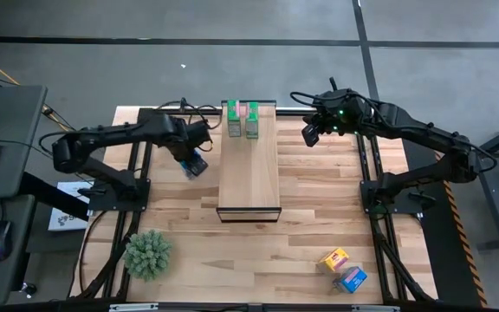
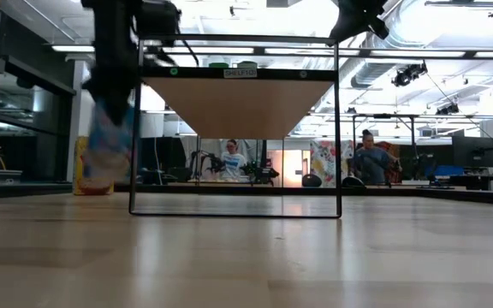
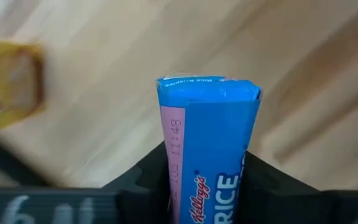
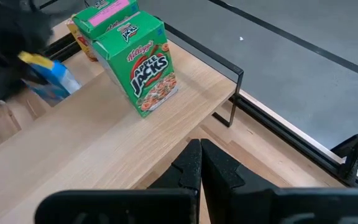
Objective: Stack cereal on shelf
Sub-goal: Put the left blue cereal on the shelf
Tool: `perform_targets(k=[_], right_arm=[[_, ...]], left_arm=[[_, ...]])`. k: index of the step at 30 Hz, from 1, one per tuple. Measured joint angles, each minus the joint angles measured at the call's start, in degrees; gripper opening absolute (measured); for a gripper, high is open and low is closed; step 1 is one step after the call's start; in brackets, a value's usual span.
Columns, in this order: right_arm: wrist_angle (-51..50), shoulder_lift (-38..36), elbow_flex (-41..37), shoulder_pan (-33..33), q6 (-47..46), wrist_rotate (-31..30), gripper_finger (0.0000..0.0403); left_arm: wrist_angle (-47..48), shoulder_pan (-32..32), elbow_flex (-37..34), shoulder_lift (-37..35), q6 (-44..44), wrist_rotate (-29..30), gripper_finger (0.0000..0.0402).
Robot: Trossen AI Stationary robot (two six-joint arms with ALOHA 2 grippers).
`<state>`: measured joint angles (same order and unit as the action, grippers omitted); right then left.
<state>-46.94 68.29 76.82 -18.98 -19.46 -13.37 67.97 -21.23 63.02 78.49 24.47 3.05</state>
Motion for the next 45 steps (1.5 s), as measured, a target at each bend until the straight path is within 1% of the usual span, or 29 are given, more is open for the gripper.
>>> perform_targets(k=[2,5,7,9,11,14,17,20,23,30,38,41,45], right_arm=[[0.0,0.0,0.0,0.0,0.0,0.0,0.0],[0.0,0.0,0.0,0.0,0.0,0.0,0.0],[0.03,0.0,0.0,0.0,0.0,0.0,0.0],[0.03,0.0,0.0,0.0,0.02,0.0,0.0],[0.03,0.0,0.0,0.0,0.16,0.0,0.0],[0.03,0.0,0.0,0.0,0.24,-0.02,0.0],[0.05,0.0,0.0,0.0,0.22,-0.15,0.0],[0.17,0.02,-0.02,0.0,0.22,-0.15,0.0],[0.65,0.02,-0.02,0.0,0.22,-0.16,0.0],[0.96,0.02,-0.02,0.0,-0.02,-0.17,0.0],[0.97,0.02,-0.02,0.0,-1.13,-0.18,0.0],[0.99,0.02,-0.02,0.0,-1.16,-0.18,0.0],[1.11,0.02,-0.02,0.0,-1.11,-0.18,0.0]], left_arm=[[6.48,-0.07,3.94,-2.05,-1.14,0.01,0.0106],[14.44,-0.09,11.99,-4.8,-2.21,-0.11,0.0105],[17.68,0.16,18.94,-5.74,-3.14,-1.91,0.0107],[19.61,0.92,26.28,-5.57,-5.34,-5.07,0.0107],[21.2,2.77,34.0,-3.74,-6.78,-7.14,0.0107],[21.99,7.14,44.76,1.55,-8.05,-6.7,0.0106],[22.02,11.5,53.2,7.87,-11.83,-2.64,0.0106],[21.89,14.44,58.69,14.25,-16.91,3.1,0.0106],[21.7,15.56,61.51,19.47,-20.78,5.88,0.0106],[22.07,15.67,62.03,26.75,-27.43,6.1,0.0113],[21.91,13.92,62.03,30.68,-30.71,6.1,0.017],[21.97,13.12,62.03,30.76,-30.71,5.8,0.0192],[21.73,12.1,62.03,30.6,-30.71,3.79,0.0214]])
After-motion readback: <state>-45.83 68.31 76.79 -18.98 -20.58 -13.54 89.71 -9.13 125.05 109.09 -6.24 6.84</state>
